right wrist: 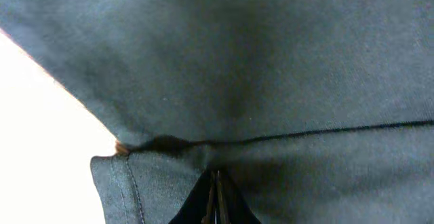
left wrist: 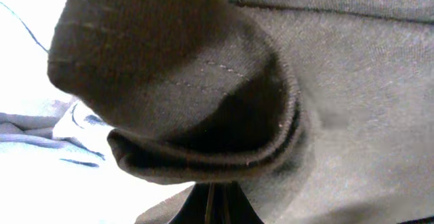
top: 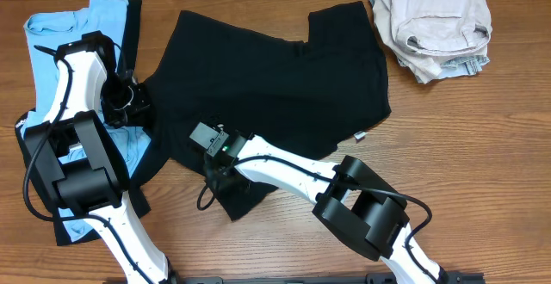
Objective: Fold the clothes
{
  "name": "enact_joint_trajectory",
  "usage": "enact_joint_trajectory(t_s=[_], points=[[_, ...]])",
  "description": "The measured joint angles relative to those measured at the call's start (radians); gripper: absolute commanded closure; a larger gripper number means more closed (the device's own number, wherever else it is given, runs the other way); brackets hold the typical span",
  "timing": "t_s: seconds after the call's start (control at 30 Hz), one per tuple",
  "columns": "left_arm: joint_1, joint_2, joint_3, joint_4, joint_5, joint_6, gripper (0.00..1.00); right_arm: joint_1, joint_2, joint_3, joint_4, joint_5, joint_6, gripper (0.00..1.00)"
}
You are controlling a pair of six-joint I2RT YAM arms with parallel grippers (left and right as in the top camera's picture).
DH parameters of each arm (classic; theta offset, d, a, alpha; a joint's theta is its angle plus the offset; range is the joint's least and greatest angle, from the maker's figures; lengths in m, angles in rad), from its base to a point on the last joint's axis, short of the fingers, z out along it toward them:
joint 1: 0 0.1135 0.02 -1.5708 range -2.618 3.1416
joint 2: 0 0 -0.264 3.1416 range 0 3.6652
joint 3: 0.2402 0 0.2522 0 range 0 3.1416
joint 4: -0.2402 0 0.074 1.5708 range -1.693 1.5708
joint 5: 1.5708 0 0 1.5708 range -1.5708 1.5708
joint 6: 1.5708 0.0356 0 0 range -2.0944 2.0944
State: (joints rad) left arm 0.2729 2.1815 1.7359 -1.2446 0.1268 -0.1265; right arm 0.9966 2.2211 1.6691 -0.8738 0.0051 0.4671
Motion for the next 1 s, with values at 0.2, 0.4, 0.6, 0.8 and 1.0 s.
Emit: enact_joint_trajectory(t_s=[0.2, 0.4, 0.6, 0.8, 1.0], points=[[0.0, 0.0, 0.0, -0.001, 0.0, 0.003, 0.96, -0.079, 0.002, 0.028, -0.06, 0.064, 0.076, 0.66], [0.0, 0.0, 0.0, -0.001, 0.0, 0.005, 0.96, -0.255, 0.004, 0.033, -0.092, 0.054, 0.126, 0.58], [0.0, 0.0, 0.0, -0.001, 0.0, 0.006, 0.96, -0.374, 0.005, 0.033, -0.084, -0.023, 0.143, 0.53], [0.0, 0.0, 0.0, -0.001, 0.0, 0.006, 0.96, -0.364, 0.005, 0.033, -0.132, -0.061, 0.157, 0.44], [0.0, 0.0, 0.0, -0.001, 0.0, 0.006, 0.96, -0.371, 0.006, 0.037, -0.249, -0.058, 0.163, 0.94]])
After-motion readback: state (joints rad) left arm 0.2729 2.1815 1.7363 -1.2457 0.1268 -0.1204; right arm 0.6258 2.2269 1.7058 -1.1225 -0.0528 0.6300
